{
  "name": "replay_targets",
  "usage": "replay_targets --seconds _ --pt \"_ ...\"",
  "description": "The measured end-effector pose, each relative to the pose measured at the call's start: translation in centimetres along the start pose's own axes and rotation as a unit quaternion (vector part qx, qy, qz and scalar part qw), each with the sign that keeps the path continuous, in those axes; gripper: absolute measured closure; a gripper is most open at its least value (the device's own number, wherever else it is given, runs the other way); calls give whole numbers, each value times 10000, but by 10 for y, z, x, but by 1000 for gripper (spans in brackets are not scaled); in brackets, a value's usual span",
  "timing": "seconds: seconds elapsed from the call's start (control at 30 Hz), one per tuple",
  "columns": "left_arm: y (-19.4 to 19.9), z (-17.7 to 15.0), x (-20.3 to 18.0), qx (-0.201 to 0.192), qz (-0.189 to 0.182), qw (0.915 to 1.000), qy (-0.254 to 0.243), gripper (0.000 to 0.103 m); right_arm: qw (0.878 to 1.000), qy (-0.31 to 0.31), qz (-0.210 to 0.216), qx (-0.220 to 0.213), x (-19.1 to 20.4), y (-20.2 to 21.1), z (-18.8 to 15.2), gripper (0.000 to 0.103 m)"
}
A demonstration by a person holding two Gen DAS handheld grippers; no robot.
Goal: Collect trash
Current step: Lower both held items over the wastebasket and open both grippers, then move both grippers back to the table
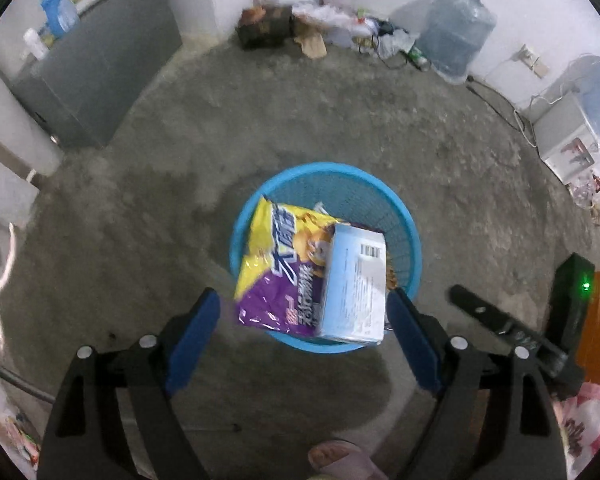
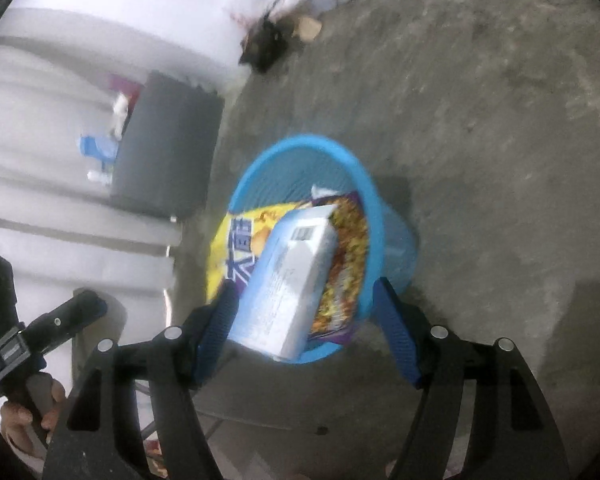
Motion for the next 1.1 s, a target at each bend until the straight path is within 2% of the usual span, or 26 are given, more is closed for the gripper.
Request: replay_targets --seconds 0.13,0.3,0.43,0.5,0.6,0.7,0.8,0.87,0.97,1.03,1.1 --pt "51 -7 8 -455 1 9989 -108 20 9996 170 -52 -236 -4 26 -1 36" --pt "120 -36 19 -1032 11 9945 -157 20 9946 866 -170 -555 13 51 -21 36" --pt "187 -91 42 -1615 39 9868 73 20 9827 1742 -221 -594 42 58 -43 36" --pt "215 -122 59 -1870 125 9820 232 20 9716 2285 -242 -572 65 64 -55 36" --pt "247 -172 93 -2146 419 9742 565 20 9533 2954 -109 -613 106 72 -75 36" --pt "283 -234 138 -2434 928 9608 947 20 9368 3442 181 -600 148 73 -98 36" --pt "309 -288 176 -2636 1333 9469 1273 20 9176 3904 585 -466 194 73 -128 36" --pt "323 -318 200 -2738 1521 9385 1454 20 9004 4252 852 -350 226 70 -152 36" --pt "339 -358 237 -2848 1855 9270 1588 20 8635 4901 1182 -123 271 62 -193 36" --pt "342 -380 258 -2852 1922 9246 1635 20 8372 5319 1271 47 295 55 -222 36" --pt "343 -401 283 -2860 1938 9225 1723 18 8027 5799 1375 243 321 45 -255 36"
Point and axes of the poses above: each gripper's, at about its wrist camera, not at the fingertips, and y roughly against the way its jaws point, x to its left, z to its top, the point moved 9 cm from there along -y, roughly the way its jaws point, and after that the axes turned 7 degrees about -y, right-handed, at the moved point
